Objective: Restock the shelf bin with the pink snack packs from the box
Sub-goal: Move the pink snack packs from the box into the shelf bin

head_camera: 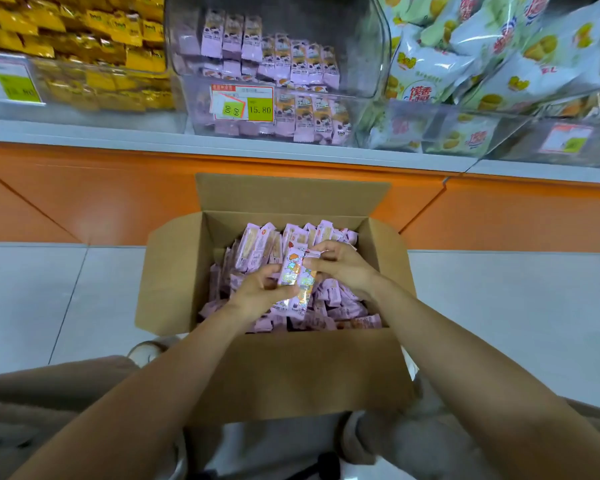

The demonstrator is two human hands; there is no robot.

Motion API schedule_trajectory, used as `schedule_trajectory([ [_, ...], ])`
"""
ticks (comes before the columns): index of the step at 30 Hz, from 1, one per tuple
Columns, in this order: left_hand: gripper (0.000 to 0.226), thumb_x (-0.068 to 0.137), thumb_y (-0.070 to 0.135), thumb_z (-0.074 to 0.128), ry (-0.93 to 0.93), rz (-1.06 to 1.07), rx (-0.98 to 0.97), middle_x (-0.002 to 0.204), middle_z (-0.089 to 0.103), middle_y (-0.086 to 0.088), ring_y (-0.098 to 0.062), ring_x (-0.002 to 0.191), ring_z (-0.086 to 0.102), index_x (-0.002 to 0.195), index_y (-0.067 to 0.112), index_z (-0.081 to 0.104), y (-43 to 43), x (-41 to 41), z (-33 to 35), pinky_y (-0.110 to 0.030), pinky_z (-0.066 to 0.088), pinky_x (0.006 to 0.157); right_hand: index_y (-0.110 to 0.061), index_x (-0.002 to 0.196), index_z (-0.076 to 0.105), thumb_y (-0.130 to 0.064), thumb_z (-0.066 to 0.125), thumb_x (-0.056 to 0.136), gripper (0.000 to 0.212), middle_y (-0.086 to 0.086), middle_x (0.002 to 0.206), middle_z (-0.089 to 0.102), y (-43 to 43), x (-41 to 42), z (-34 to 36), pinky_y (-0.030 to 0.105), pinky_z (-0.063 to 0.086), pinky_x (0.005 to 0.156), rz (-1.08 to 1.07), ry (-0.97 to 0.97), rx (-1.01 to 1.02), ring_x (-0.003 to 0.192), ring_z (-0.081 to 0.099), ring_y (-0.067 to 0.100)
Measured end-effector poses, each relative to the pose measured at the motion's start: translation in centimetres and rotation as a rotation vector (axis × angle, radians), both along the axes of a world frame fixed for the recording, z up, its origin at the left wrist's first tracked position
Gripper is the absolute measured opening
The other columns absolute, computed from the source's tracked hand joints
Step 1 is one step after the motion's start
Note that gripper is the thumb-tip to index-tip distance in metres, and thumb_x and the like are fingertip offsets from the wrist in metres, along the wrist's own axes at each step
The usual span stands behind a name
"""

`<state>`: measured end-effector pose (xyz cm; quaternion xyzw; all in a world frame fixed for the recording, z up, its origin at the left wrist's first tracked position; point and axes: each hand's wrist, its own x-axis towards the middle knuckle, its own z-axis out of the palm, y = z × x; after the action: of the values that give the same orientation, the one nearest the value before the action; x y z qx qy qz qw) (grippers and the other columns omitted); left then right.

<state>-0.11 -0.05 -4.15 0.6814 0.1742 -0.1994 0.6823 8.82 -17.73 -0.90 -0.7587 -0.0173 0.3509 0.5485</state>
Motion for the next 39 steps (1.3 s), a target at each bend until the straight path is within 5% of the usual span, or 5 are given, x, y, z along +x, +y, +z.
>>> schedule_trajectory([
  [6, 0.04, 0.075, 0.011, 0.081, 0.017, 0.08, 0.029, 0.088, 0.074, 0.005, -0.001, 0.079, 0.068, 0.111, 0.005, 0.064, 0.7, 1.5, -2.4, -0.013, 0.05, 0.066, -0.004, 0.122, 0.056, -0.018, 0.068, 0.088, 0.038, 0.011, 0.117, 0.062, 0.5, 1.6, -2.0, 0.034, 0.056, 0.09, -0.011, 0.077, 0.049, 0.104, 0.065, 0.019],
  [18, 0.022, 0.082, 0.01, 0.075, -0.034, 0.374, 0.069, 0.094, 0.074, -0.01, -0.011, 0.079, 0.07, 0.102, 0.005, 0.069, 3.3, 2.7, -2.9, -0.027, 0.057, 0.071, -0.012, 0.117, 0.044, -0.015, 0.064, 0.086, 0.037, -0.002, 0.069, 0.045, 6.3, 3.6, -7.8, 0.028, 0.031, 0.056, -0.083, -0.391, -0.492, 0.061, 0.045, 0.02],
  [27, 0.017, 0.082, 0.017, 0.076, -0.015, 0.393, 0.078, 0.094, 0.073, -0.013, -0.016, 0.08, 0.064, 0.094, 0.008, 0.07, 3.3, 2.3, -1.4, -0.022, 0.053, 0.067, -0.021, 0.101, 0.048, -0.008, 0.059, 0.09, 0.02, 0.002, 0.087, 0.049, 3.4, 2.6, -3.9, 0.032, 0.043, 0.072, -0.335, -0.027, 0.023, 0.074, 0.048, 0.019],
  [31, 0.068, 0.061, 0.046, 0.081, -0.034, 0.392, 0.02, 0.087, 0.066, -0.008, -0.017, 0.078, 0.056, 0.098, -0.008, 0.065, 1.9, 1.6, 0.5, -0.032, 0.048, 0.075, -0.019, 0.094, 0.062, -0.005, 0.056, 0.09, 0.015, 0.01, 0.1, 0.06, 3.8, 0.9, -2.1, 0.037, 0.047, 0.081, -0.378, 0.076, 0.242, 0.086, 0.058, 0.023],
  [39, 0.018, 0.082, 0.014, 0.075, -0.12, 0.437, -0.039, 0.102, 0.073, -0.016, -0.025, 0.091, 0.067, 0.098, 0.005, 0.073, 0.9, -0.4, 5.9, -0.046, 0.055, 0.091, -0.007, 0.09, 0.063, -0.021, 0.06, 0.091, 0.014, 0.015, 0.104, 0.055, 4.2, -2.0, 3.5, 0.036, 0.041, 0.088, -0.296, 0.041, 0.276, 0.098, 0.049, 0.032],
])
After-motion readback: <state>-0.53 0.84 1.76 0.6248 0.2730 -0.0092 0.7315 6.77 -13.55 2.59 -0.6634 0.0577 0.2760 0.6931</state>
